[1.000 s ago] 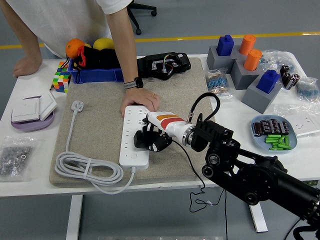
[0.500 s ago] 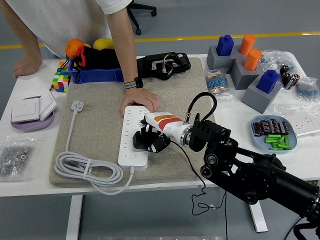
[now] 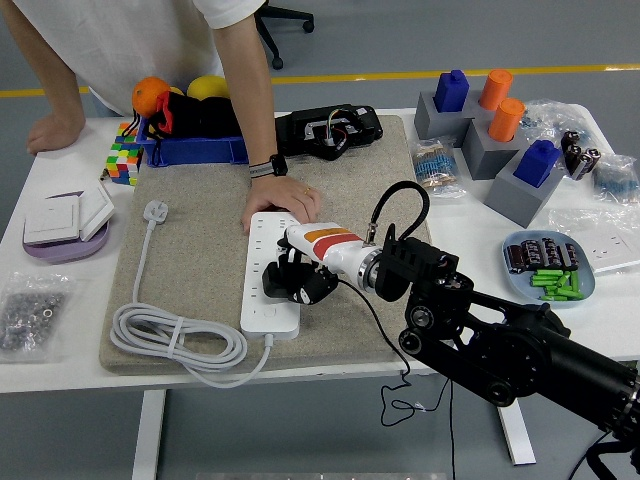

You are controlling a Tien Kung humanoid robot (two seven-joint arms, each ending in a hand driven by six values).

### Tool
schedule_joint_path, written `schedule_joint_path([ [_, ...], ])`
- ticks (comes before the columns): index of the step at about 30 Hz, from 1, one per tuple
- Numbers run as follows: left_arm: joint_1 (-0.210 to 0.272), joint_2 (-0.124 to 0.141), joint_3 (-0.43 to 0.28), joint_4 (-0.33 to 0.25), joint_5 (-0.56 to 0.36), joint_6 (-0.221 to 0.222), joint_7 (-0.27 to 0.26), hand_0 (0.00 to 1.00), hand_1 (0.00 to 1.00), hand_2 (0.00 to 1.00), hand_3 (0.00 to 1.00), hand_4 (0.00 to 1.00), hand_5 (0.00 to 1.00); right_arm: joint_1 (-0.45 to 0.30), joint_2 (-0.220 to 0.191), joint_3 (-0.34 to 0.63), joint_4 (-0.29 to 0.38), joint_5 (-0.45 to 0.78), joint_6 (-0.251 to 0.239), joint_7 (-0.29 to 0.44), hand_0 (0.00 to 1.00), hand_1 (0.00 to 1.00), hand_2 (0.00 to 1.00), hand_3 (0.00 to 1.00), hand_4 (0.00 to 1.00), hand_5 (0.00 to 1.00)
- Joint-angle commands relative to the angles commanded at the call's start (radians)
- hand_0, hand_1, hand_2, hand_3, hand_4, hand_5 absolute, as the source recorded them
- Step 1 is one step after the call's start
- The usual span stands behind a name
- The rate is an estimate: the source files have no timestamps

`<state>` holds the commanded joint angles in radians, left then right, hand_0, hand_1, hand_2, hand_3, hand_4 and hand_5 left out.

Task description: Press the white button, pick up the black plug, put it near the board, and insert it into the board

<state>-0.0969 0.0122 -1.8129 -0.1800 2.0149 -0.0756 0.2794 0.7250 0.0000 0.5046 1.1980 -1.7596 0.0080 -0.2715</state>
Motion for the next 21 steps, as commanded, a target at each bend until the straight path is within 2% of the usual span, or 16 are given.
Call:
schedule_joint_path([
  [9, 0.003, -0.001, 0.001, 0.000, -0.001, 0.000, 0.001, 0.621, 0.626, 0.632, 0.685, 0.518, 0.380, -0.001, -0.001, 0.005, 0.015, 0.000, 0.010, -0.008, 0.400, 0.358, 0.447, 0.481, 0.766, 0.002],
  [16, 0.005, -0.002, 0.006, 0.000, -0.011, 0.001, 0.000, 0.620, 0.625, 0.632, 0.685, 0.518, 0.381, -0.015, -0.032, 0.005, 0.020, 0.004, 0.014, -0.009, 0.401, 0.358, 0.448, 0.484, 0.766, 0.002],
  [21, 0.006, -0.002, 0.005, 0.000, -0.008, 0.000, 0.000, 0.621, 0.625, 0.631, 0.685, 0.516, 0.377, -0.019, -0.038, 0.008, 0.016, 0.000, 0.015, -0.008, 0.400, 0.358, 0.447, 0.483, 0.767, 0.002],
])
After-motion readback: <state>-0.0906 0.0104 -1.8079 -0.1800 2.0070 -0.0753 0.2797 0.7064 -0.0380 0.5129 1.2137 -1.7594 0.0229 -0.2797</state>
